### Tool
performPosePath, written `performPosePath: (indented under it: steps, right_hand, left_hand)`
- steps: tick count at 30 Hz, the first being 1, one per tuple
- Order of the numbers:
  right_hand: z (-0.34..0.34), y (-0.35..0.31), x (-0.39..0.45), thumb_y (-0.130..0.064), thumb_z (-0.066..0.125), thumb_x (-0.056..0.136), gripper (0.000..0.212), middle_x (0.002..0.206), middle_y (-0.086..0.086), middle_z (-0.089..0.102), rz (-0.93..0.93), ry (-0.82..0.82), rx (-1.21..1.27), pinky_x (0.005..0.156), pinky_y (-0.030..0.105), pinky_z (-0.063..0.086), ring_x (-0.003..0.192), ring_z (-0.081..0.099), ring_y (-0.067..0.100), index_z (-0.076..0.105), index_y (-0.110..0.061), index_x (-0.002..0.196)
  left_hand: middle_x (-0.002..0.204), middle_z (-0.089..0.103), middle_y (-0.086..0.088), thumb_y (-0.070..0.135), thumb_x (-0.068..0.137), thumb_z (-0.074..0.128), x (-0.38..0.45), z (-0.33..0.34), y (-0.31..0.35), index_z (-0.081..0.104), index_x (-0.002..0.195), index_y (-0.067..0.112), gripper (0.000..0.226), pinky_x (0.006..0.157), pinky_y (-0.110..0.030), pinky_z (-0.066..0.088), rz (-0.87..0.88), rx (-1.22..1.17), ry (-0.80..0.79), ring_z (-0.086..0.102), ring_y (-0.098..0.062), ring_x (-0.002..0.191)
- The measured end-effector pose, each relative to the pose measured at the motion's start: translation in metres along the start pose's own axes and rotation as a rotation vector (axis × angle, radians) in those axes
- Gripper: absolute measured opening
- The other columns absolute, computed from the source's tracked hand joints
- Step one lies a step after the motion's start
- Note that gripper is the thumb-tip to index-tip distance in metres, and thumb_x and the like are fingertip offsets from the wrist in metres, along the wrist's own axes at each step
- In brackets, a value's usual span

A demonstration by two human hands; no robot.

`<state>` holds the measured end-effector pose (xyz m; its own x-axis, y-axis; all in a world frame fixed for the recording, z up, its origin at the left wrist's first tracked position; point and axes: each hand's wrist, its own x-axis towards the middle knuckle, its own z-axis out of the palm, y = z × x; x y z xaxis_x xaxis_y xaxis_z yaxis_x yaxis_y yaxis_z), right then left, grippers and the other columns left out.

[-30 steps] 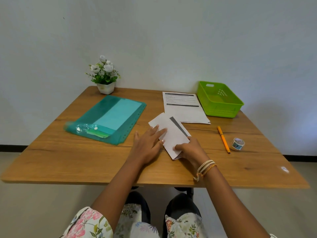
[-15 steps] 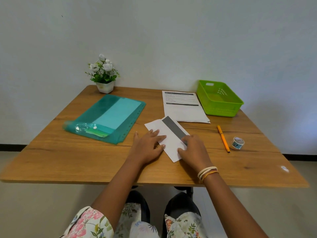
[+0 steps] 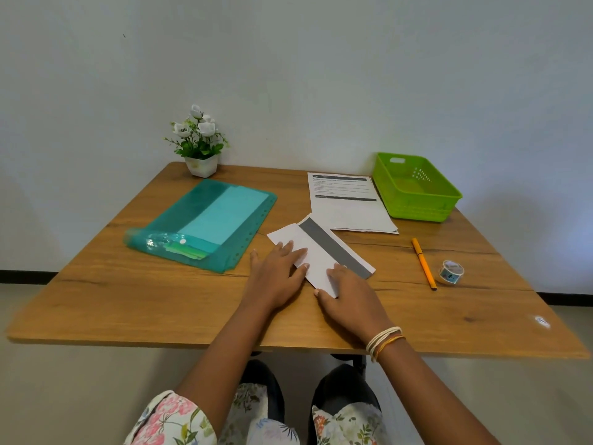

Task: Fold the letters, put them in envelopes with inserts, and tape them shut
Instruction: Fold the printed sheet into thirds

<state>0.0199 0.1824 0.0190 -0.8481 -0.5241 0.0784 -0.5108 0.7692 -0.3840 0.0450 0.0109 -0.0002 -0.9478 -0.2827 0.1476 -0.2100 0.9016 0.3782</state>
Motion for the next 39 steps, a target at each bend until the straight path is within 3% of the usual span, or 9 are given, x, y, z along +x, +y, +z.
performPosePath:
  steps: [4,6,11,14,20,23,32,37,39]
  right_hand:
    - [0.003,-0.002,-0.004,-0.037,0.056,0.090,0.035,0.117,0.001,0.067,-0.109,0.211,0.051,0.083,0.024,0.054,0.100,0.062,0.012,0.065,-0.018,0.118]
    - [0.005,-0.001,-0.005,-0.031,0.056,0.091,0.022,0.098,-0.004,0.072,-0.153,0.291,0.099,0.071,0.017,0.054,0.082,0.063,0.007,0.071,-0.021,0.104]
    - [-0.004,-0.002,-0.001,-0.022,0.054,0.096,0.020,0.093,-0.008,0.066,-0.075,0.487,0.434,0.065,0.007,0.046,0.081,0.060,0.002,0.070,-0.016,0.106]
    - [-0.016,-0.001,0.011,-0.027,0.052,0.097,0.026,0.098,-0.001,0.067,0.069,0.507,0.576,0.058,0.012,0.043,0.085,0.061,0.008,0.068,-0.013,0.111]
    - [-0.018,0.025,0.038,-0.021,0.053,0.096,0.027,0.111,0.006,0.065,0.292,0.291,0.563,0.074,0.043,0.059,0.097,0.061,0.020,0.066,-0.007,0.115]
    - [-0.017,0.033,0.044,-0.019,0.054,0.096,0.024,0.103,0.004,0.064,0.350,0.196,0.514,0.072,0.039,0.059,0.082,0.062,0.020,0.066,-0.008,0.114]
    - [-0.023,0.055,0.090,-0.018,0.053,0.093,0.020,0.109,0.009,0.068,0.231,0.042,0.240,0.080,0.030,0.043,0.100,0.059,0.027,0.072,-0.017,0.101]
    - [-0.007,0.038,0.083,-0.028,0.052,0.093,0.030,0.121,0.011,0.058,0.135,0.240,-0.146,0.091,0.038,0.046,0.113,0.053,0.029,0.062,-0.015,0.118]
    - [0.004,0.023,0.070,-0.032,0.045,0.096,0.041,0.136,0.011,0.050,-0.003,0.223,-0.127,0.102,0.039,0.039,0.125,0.046,0.028,0.050,-0.013,0.132]
  left_hand:
    - [0.160,0.018,0.007,0.052,0.098,0.032,-0.001,-0.001,-0.002,0.023,0.148,0.042,0.052,0.115,-0.061,0.004,-0.007,-0.137,0.146,0.011,-0.014,0.148]
    - [0.160,0.015,0.005,0.051,0.098,0.031,-0.004,-0.002,-0.001,0.020,0.150,0.040,0.054,0.115,-0.061,0.008,0.017,-0.153,0.250,0.009,-0.015,0.148]
    - [0.162,-0.001,0.004,0.055,0.093,0.026,-0.007,-0.006,0.000,0.000,0.150,0.047,0.063,0.112,-0.057,0.000,0.046,-0.059,0.334,-0.001,-0.017,0.148]
    - [0.162,-0.005,0.005,0.056,0.093,0.023,-0.007,-0.003,-0.001,-0.002,0.150,0.046,0.062,0.112,-0.060,0.000,0.055,-0.032,0.324,-0.004,-0.016,0.149]
    - [0.162,-0.003,0.007,0.054,0.098,0.028,-0.002,0.002,-0.002,0.002,0.149,0.049,0.058,0.113,-0.064,0.000,0.051,-0.011,0.203,-0.004,-0.016,0.149]
    - [0.162,0.000,0.006,0.054,0.098,0.027,-0.001,0.002,-0.002,0.006,0.149,0.047,0.056,0.113,-0.064,-0.001,0.050,-0.003,0.173,-0.002,-0.017,0.149]
    - [0.161,0.009,0.007,0.050,0.098,0.033,-0.001,0.004,-0.006,0.021,0.149,0.042,0.053,0.116,-0.053,-0.003,0.082,-0.016,0.115,0.005,-0.015,0.148]
    - [0.160,0.014,0.008,0.044,0.101,0.029,0.002,0.005,-0.006,0.024,0.151,0.033,0.051,0.120,-0.041,0.006,0.114,0.065,-0.013,0.009,-0.009,0.147]
    - [0.160,0.016,0.007,0.044,0.101,0.026,0.004,0.006,-0.007,0.023,0.151,0.030,0.052,0.120,-0.040,0.006,0.114,0.104,-0.031,0.009,-0.010,0.147]
